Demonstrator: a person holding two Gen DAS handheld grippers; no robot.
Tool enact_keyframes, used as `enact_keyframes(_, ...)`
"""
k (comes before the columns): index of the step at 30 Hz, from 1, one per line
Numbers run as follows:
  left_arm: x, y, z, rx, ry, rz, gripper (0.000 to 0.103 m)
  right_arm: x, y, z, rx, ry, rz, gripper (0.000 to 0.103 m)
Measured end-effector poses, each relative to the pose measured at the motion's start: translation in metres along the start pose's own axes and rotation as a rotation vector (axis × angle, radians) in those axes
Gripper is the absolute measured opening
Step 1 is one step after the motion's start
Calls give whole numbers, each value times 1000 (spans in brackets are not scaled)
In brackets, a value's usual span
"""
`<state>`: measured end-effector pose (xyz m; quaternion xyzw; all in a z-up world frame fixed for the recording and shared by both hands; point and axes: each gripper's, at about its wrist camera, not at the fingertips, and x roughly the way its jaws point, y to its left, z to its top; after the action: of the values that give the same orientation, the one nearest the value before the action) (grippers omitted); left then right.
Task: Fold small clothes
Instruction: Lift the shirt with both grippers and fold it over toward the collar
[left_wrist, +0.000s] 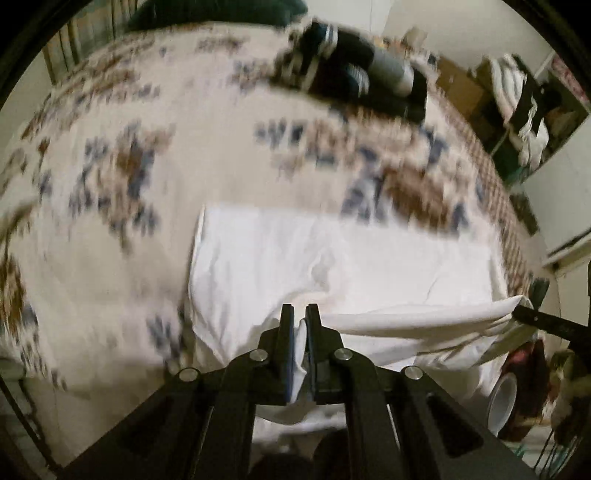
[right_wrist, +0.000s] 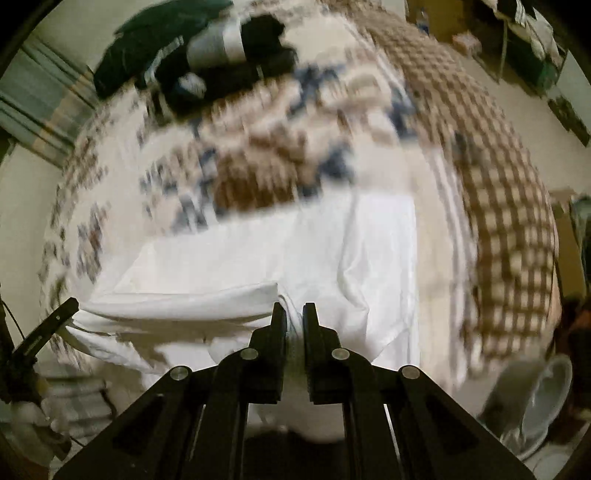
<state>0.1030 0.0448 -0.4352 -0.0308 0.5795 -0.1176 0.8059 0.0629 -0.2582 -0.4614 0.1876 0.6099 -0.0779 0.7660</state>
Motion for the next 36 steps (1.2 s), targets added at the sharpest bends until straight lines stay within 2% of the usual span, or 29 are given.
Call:
enact_keyframes(3, 20, 4, -36, 27, 69, 21, 4, 20, -10, -43, -6, 57, -31, 9)
enact_keyframes(6, 41, 8, -52, 43, 109, 16, 5, 35, -16, -71, -32, 81, -65, 9)
enact_keyframes(10, 47, 7, -56, 91, 89, 39, 6, 52, -18, -86, -73, 97, -102, 9)
enact_keyframes(13, 42, 10, -50, 70, 48, 29, 5, 59, -17, -88, -81, 110, -117, 10)
enact_keyframes(16, 21, 7, -34, 57, -24, 19, 4, 48, -17, -82, -48, 66, -121, 9)
enact_keyframes(21, -42, -8, 15, 67, -253, 9, 4, 3, 4, -52, -47, -102, -140, 9)
enact_keyframes(23, -59, -14, 30, 88, -352, 36, 4, -12, 13, -38, -53, -167, -132, 9)
enact_keyframes(25, -69, -16, 36, 106, -434, 67, 4, -27, 19, -24, -58, -242, -114, 8)
enact_keyframes(27, -69, -16, 28, 115, -470, 80, 4, -30, 27, -10, -83, -286, -108, 8)
enact_keyframes(29, -58, -13, 12, 120, -446, 91, 4, -28, 30, -16, -130, -310, -126, 8)
enact_keyframes(31, -37, -8, -11, 119, -377, 103, 4, -15, 28, -34, -183, -287, -142, 8)
enact_keyframes(33, -15, -1, -35, 123, -305, 117, 5, 2, 24, -56, -229, -235, -170, 9)
enact_keyframes(36, 25, 13, -67, 116, -128, 104, 7, 37, 15, -94, -277, -101, -193, 9)
